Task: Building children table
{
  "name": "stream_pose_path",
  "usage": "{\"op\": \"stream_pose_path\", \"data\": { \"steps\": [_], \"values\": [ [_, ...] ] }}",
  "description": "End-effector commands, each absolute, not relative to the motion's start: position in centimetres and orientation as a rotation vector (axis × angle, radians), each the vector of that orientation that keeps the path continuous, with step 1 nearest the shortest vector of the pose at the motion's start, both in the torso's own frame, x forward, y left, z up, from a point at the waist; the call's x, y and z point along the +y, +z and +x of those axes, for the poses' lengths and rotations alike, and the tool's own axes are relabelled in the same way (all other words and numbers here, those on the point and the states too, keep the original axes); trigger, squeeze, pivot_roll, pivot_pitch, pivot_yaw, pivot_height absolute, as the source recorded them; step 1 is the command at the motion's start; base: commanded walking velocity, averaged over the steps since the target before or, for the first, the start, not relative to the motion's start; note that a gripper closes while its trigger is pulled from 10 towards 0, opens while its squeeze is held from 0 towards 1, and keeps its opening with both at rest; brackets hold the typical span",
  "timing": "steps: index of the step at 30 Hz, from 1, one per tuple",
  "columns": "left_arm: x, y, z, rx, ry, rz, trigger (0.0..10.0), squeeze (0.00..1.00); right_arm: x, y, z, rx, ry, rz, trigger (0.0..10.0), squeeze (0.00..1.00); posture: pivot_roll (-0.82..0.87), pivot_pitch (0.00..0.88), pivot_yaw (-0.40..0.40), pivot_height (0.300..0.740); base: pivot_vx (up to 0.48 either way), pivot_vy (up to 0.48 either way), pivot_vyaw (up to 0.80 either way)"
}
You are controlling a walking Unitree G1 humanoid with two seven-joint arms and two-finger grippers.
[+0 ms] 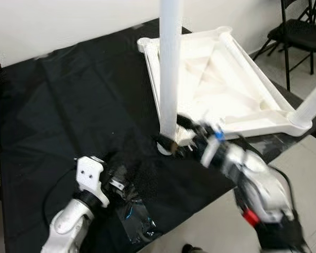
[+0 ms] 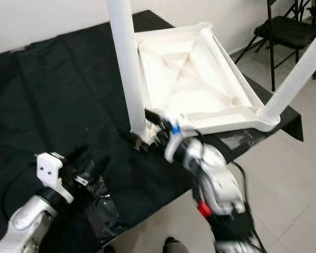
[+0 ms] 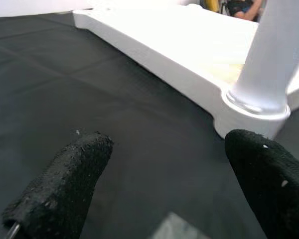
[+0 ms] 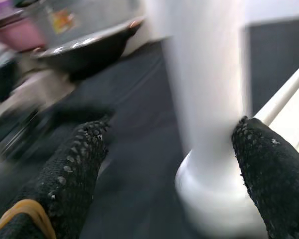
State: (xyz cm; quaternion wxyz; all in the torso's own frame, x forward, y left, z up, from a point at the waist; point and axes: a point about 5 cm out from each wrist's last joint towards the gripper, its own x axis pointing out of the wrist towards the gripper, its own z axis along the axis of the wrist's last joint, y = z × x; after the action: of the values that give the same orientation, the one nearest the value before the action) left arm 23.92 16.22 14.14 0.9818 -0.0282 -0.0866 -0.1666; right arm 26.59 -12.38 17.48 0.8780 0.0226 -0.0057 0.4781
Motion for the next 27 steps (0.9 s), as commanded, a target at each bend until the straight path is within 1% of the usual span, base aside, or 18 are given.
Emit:
{"op": "stream_pose_path", "data": {
  "steps": [1,2,4,5,7,8,10,11,16,21,22,27],
  "values": [
    [16.5,13.6,23.7,-0.138,-0.314,-0.077,10.0,0.00,-11.6,17.1,25.1,-0.005,1.037,0.070,10.0,0.00,-0.02,0.181,0.042,0.740,0.000,0.000,0.00],
    [16.5,13.6,23.7,-0.138,-0.314,-0.077,10.0,0.00,-11.6,17.1,25.1,-0.005,1.037,0.070,10.0,0.00,-0.02,0.181,0.042,0.740,0.000,0.000,0.00],
    [16.7,13.4,23.7,-0.127,-0.293,-0.097,10.0,0.00,-12.4,16.2,24.8,-0.004,0.905,0.057,10.0,0.00,-0.02,0.178,0.043,0.740,0.000,0.000,0.00],
    [16.7,13.4,23.7,-0.127,-0.293,-0.097,10.0,0.00,-12.4,16.2,24.8,-0.004,0.905,0.057,10.0,0.00,-0.02,0.178,0.043,0.740,0.000,0.000,0.00],
    [17.1,13.2,23.7,-0.115,-0.272,-0.119,10.0,0.00,-13.1,15.6,25.2,-0.017,0.756,0.045,10.0,0.00,-0.02,0.177,0.050,0.740,0.000,0.000,0.00],
    [17.1,13.2,23.7,-0.115,-0.272,-0.119,10.0,0.00,-13.1,15.6,25.2,-0.017,0.756,0.045,10.0,0.00,-0.02,0.177,0.050,0.740,0.000,0.000,0.00],
    [17.5,13.1,23.5,-0.109,-0.263,-0.167,10.0,0.00,-13.4,15.6,25.4,-0.047,0.674,0.032,10.0,0.00,-0.02,0.177,0.056,0.740,0.000,-0.304,0.00],
    [17.4,13.0,23.2,-0.100,-0.265,-0.193,10.0,0.00,-13.1,15.7,25.7,-0.065,0.645,0.038,10.0,0.00,-0.02,0.175,0.061,0.740,0.000,-0.480,0.00],
    [16.7,12.3,22.3,-0.068,-0.276,-0.245,10.0,0.00,-12.1,15.8,26.2,-0.082,0.607,0.053,10.0,0.00,-0.01,0.169,0.055,0.740,0.000,-0.477,0.00],
    [16.5,12.2,22.1,-0.064,-0.247,-0.290,10.0,0.00,-11.7,15.4,26.3,-0.065,0.629,0.028,10.0,0.00,-0.01,0.163,0.046,0.740,0.000,-0.469,0.00],
    [16.4,12.2,21.9,-0.059,-0.237,-0.322,10.0,0.00,-11.5,14.9,26.5,-0.040,0.643,0.028,10.0,0.00,-0.01,0.158,0.042,0.740,0.000,-0.469,0.00],
    [16.1,12.1,21.8,-0.045,-0.248,-0.305,10.0,0.00,-11.0,14.4,26.7,-0.024,0.663,-0.012,10.0,0.00,0.00,0.151,0.037,0.740,0.000,-0.470,0.00]
  ]
}}
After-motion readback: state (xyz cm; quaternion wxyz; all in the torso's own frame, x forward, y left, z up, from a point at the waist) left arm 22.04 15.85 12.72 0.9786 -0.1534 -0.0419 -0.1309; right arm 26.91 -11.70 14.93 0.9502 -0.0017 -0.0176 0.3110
